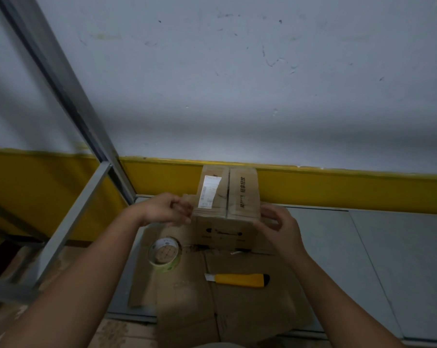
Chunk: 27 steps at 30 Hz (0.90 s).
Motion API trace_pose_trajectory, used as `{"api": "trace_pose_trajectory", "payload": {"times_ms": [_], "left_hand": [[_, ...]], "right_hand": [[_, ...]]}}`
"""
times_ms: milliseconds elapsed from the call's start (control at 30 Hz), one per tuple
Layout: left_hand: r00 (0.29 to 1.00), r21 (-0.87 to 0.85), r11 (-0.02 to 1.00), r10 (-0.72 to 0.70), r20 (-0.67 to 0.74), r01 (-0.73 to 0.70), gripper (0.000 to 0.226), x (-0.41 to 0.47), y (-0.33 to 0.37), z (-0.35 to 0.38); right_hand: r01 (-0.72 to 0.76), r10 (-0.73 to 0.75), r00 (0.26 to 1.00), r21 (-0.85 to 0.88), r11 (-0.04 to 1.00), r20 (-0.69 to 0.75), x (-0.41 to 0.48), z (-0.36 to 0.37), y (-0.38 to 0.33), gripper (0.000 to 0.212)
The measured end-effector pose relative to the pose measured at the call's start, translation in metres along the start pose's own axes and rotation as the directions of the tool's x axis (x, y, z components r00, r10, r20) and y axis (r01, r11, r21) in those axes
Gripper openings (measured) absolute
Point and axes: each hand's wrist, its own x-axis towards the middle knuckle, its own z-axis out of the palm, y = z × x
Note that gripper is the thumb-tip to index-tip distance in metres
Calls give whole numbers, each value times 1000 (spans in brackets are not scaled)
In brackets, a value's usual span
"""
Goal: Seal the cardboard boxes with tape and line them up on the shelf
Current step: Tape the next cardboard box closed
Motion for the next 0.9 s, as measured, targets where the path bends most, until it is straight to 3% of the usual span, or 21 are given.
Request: {"api": "trace_pose_trajectory", "payload": {"times_ms": [100, 167, 300, 400, 467, 633, 733, 800, 900], "left_hand": [[983, -192, 975, -138, -119, 114, 74, 1, -4, 21], [958, -265, 955, -196, -211, 136, 87, 3, 1, 40], [945, -275, 961, -68, -320, -24, 65, 4, 23, 73], [905, -250, 961, 0, -425, -118, 61, -6, 30, 82], [892, -297, 947, -28, -452, -121, 67, -16, 33, 83], [882, -491, 866, -159, -443, -91, 88, -37, 35, 69], [936, -621, 772, -105, -335, -136, 88, -53, 35, 60], [970, -678, 729, -86, -227, -94, 81, -62, 35, 55], [989, -749, 661, -74, -131, -50, 93, -67, 29, 43]], "right_hand": [[-251, 249, 968, 92, 964, 28, 9, 8, -1, 59], [-348, 334, 935, 123, 929, 117, 14, 16, -5, 58], [-291, 270, 954, 195, 937, 130, 8, 24, -28, 36], [-185, 178, 982, 194, 963, 56, -3, 19, -46, 38], [-142, 140, 990, 211, 967, 23, -13, 13, -62, 43], [9, -3, 999, 157, 988, -39, -42, 2, -95, 60], [58, -55, 998, 85, 995, -32, -53, -3, -105, 73], [113, -112, 993, 35, 993, -22, -59, -9, -109, 74], [232, -230, 972, -63, 971, 41, -65, -17, -111, 74]]}}
